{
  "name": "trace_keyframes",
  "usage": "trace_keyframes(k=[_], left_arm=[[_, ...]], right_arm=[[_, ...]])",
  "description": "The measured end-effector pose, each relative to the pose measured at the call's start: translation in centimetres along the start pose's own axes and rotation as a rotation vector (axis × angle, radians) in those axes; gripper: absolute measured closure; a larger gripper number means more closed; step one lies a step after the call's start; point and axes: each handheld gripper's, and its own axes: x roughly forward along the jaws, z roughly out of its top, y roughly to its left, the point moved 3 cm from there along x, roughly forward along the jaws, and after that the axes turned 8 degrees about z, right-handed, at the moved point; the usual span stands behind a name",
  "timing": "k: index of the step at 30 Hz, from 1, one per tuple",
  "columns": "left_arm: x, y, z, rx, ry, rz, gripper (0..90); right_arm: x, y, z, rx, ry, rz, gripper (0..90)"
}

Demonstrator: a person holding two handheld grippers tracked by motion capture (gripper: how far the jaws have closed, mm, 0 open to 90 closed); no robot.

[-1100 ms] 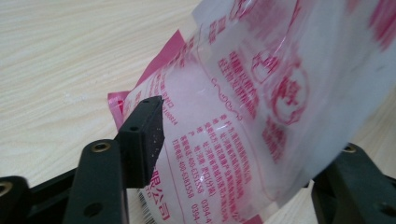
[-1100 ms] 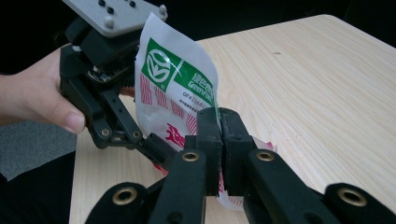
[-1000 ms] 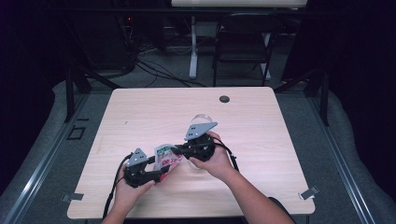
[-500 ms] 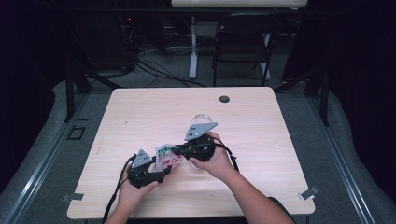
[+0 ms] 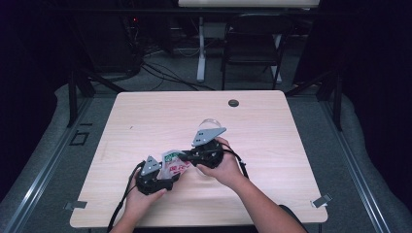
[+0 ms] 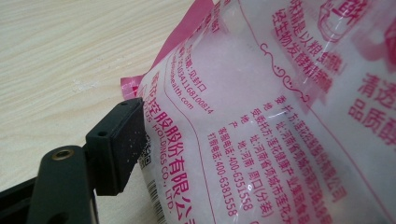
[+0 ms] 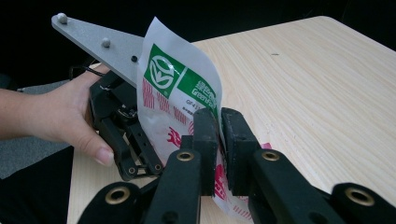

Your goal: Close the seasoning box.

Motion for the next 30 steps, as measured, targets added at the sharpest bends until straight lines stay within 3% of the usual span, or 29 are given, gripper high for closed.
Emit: trace_keyframes(k=[8, 22, 30], left_arm=[[0.3, 0.1, -0.1, -0.014, -0.004, 0.002, 23.2], [1.1, 0.0, -0.2, 0.038, -0.017, 0.036, 19.2], [1.4, -0.2, -0.3, 0.045, -0.021, 0.056, 18.0]], right_arm=[[0.0, 0.0, 0.0, -0.001, -0.002, -0.002, 84.1], [-0.2, 0.1, -0.2, -0.004, 0.003, -0.013, 83.4], [-0.4, 0.1, -0.4, 0.000, 0.004, -0.019, 82.2]])
